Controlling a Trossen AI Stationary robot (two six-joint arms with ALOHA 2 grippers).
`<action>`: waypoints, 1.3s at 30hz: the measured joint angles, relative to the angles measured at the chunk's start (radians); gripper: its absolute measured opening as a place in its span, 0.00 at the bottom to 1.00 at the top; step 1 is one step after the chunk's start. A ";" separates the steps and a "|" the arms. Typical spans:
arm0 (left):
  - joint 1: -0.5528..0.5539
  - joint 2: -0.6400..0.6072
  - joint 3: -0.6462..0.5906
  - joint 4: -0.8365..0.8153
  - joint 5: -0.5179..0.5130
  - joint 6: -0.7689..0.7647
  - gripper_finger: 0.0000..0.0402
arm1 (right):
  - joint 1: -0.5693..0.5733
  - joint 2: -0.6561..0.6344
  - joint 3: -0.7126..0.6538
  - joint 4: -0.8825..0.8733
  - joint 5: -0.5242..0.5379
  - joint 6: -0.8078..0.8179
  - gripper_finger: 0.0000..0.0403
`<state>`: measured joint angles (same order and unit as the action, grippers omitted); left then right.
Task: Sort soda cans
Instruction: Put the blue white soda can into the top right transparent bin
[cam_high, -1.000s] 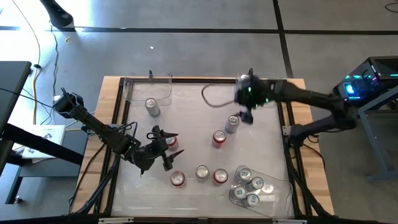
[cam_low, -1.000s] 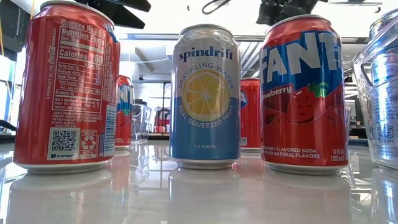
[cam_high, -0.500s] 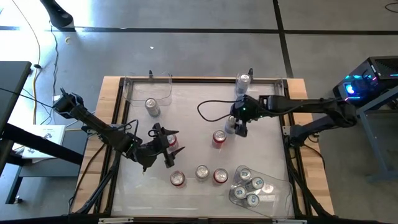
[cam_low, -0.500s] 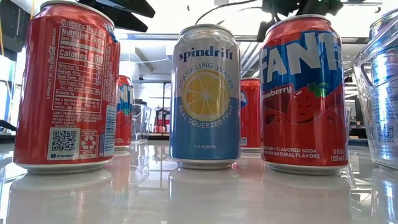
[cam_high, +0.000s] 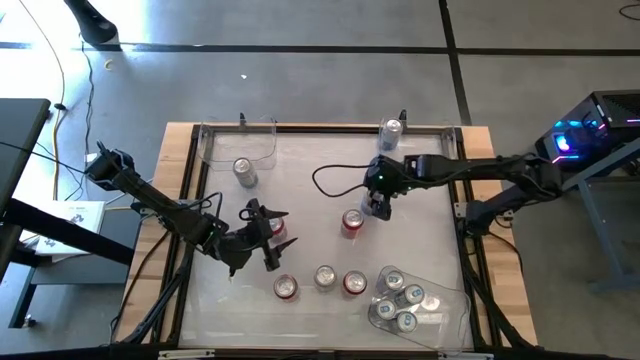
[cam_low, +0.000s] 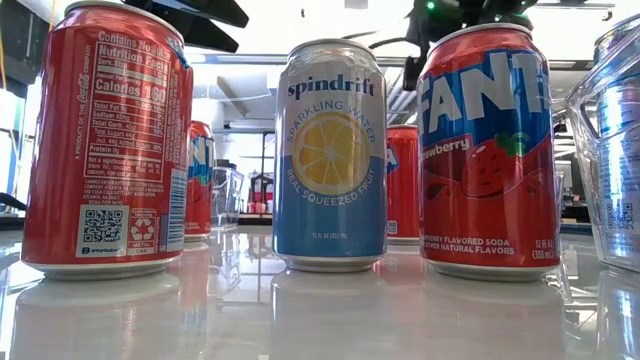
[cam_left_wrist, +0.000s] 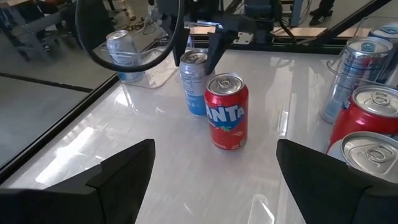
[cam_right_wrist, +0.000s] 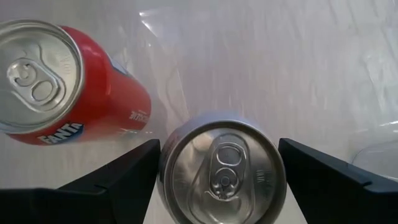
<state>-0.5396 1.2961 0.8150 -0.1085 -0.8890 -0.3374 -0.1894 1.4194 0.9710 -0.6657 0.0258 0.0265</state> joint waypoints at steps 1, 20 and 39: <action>0.000 0.000 0.000 0.000 0.000 0.000 0.83 | 0.000 0.006 0.000 -0.003 0.002 0.000 0.79; 0.000 0.000 0.000 -0.003 0.001 0.000 0.83 | -0.005 -0.018 0.387 -0.363 0.196 -0.036 0.64; -0.019 0.000 0.000 -0.003 0.008 -0.001 0.83 | -0.567 -0.062 0.252 -0.219 -0.010 -0.111 0.64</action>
<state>-0.5591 1.2961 0.8150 -0.1116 -0.8810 -0.3382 -0.7566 1.3576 1.2233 -0.8852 0.0158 -0.0847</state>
